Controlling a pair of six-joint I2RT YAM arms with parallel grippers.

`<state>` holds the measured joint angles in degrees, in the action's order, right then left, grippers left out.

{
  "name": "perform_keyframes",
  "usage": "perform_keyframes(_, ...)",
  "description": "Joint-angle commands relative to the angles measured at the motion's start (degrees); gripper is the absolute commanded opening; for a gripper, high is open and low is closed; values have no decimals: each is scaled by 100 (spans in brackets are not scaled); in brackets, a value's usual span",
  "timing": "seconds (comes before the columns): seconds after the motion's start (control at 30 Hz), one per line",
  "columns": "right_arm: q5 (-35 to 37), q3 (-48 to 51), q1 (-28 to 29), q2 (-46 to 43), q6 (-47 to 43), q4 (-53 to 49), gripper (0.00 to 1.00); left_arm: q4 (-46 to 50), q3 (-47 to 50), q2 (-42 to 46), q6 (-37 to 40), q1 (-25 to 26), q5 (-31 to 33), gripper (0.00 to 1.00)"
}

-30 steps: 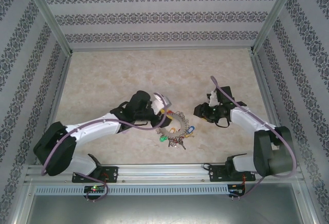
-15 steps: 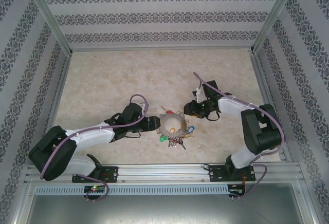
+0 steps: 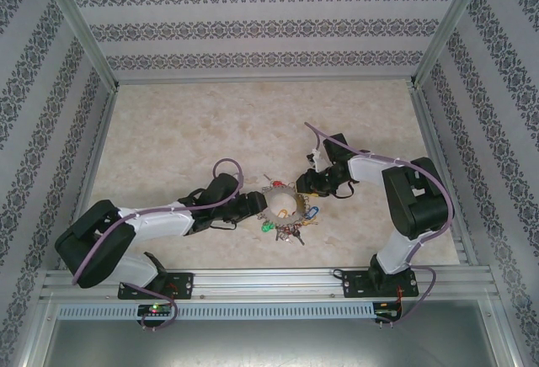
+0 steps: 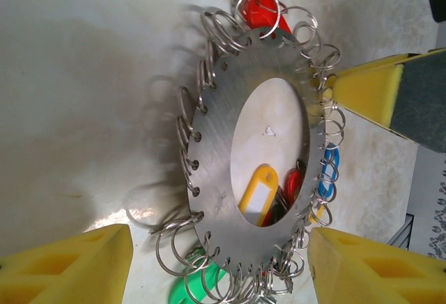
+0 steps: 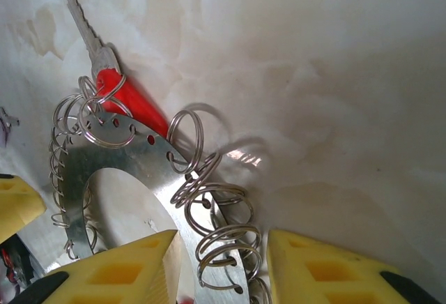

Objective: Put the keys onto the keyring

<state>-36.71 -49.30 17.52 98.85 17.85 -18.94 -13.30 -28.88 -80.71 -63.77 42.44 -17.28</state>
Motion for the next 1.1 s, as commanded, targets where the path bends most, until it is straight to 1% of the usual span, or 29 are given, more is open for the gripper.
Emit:
perform_keyframes(0.0, 42, -97, 46, 63, -267, -269, 38, -396, -37, -187, -342, 87, 87, 67)
perform_keyframes(0.2, -248, 192, 47, -74, -260, -149, 35, -765, -248, -670, -434, 159, -87, 62)
perform_keyframes(0.47, -474, 421, 25, -155, -222, -58, 30, -1185, -296, -1081, -603, 177, -53, 59)
perform_keyframes(0.6, -548, 473, -3, -190, -216, -23, 29, -1312, -340, -1136, -567, 173, 5, 55)
perform_keyframes(0.63, -563, 484, -27, -190, -203, -16, 29, -1302, -360, -1132, -537, 171, 29, 52)
perform_keyframes(0.9, -704, 536, -204, -318, -107, 92, 30, -1367, -521, -1104, -264, 119, 38, 24)
perform_keyframes(1.07, -704, 578, -408, -613, 21, 130, 30, -1426, -514, -766, 78, -27, -101, 6)
